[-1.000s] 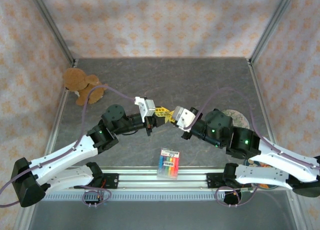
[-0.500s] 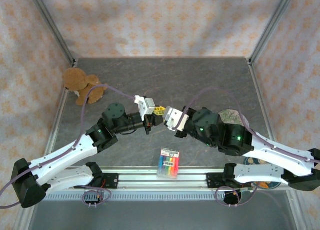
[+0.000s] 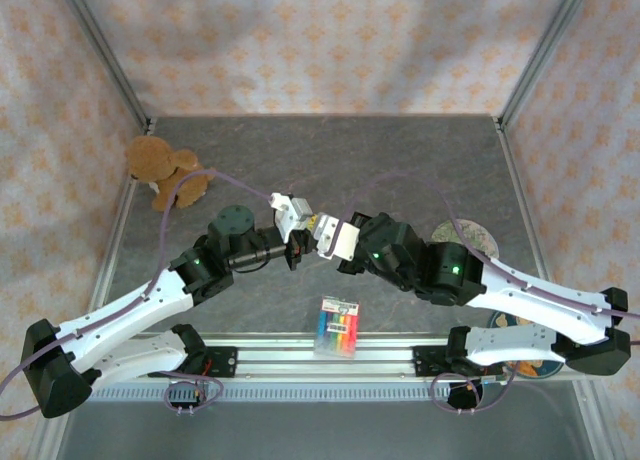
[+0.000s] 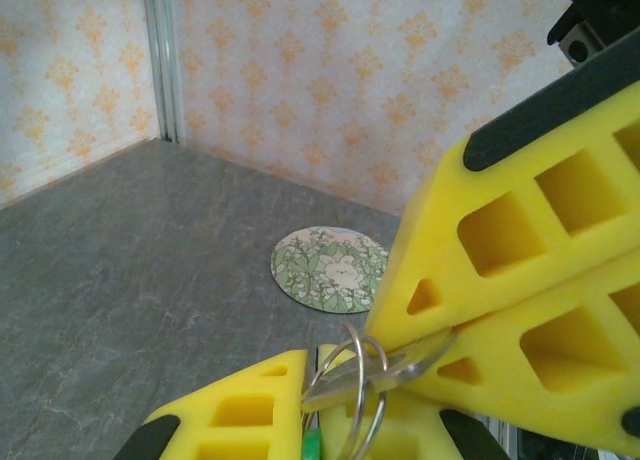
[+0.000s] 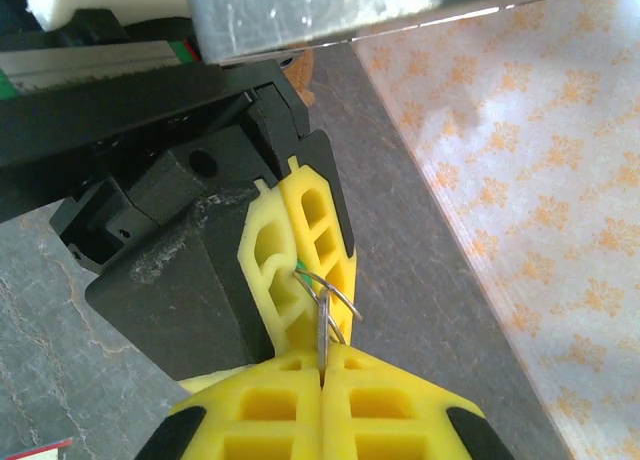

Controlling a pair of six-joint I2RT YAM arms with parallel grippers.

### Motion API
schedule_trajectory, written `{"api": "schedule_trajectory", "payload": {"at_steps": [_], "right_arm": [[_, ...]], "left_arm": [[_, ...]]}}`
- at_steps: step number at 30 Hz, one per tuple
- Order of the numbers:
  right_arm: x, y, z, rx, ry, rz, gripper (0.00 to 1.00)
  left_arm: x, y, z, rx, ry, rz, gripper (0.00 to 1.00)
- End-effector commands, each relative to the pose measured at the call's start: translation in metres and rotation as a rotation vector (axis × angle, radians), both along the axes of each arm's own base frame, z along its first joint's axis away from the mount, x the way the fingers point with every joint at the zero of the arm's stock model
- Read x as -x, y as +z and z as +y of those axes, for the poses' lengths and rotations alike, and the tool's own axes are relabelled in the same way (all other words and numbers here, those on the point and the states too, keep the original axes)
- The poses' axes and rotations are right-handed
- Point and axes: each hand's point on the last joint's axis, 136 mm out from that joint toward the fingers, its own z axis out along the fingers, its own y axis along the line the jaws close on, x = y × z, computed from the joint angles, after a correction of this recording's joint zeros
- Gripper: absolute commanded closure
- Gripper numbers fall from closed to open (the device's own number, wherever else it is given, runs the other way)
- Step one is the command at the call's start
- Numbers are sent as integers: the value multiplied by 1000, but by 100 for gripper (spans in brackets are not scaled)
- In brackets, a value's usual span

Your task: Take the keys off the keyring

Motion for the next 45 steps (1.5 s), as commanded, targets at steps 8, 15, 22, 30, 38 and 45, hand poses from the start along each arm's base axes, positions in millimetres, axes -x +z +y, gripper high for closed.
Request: {"api": "schedule_trajectory", "payload": {"at_steps": [8, 15, 22, 30, 38, 45], "right_arm": [[32, -20, 43, -4, 203, 52, 100], [49, -36, 45, 102, 284, 24, 100], [60, -38, 49, 175, 318, -54, 100], [57, -55, 54, 302, 299, -119, 100], [25, -20, 39, 123, 148, -74, 100], [0, 15, 12, -32, 18, -84, 100]], "left_arm": [[42, 64, -21, 142, -216, -151, 100], [42, 64, -23, 140, -223, -129, 100], [39, 67, -28, 153, -229, -116, 100], [36, 64, -30, 138, -217, -100, 100], [33, 61, -27, 143, -195, -87, 82], [35, 54, -19, 140, -168, -92, 61]]}}
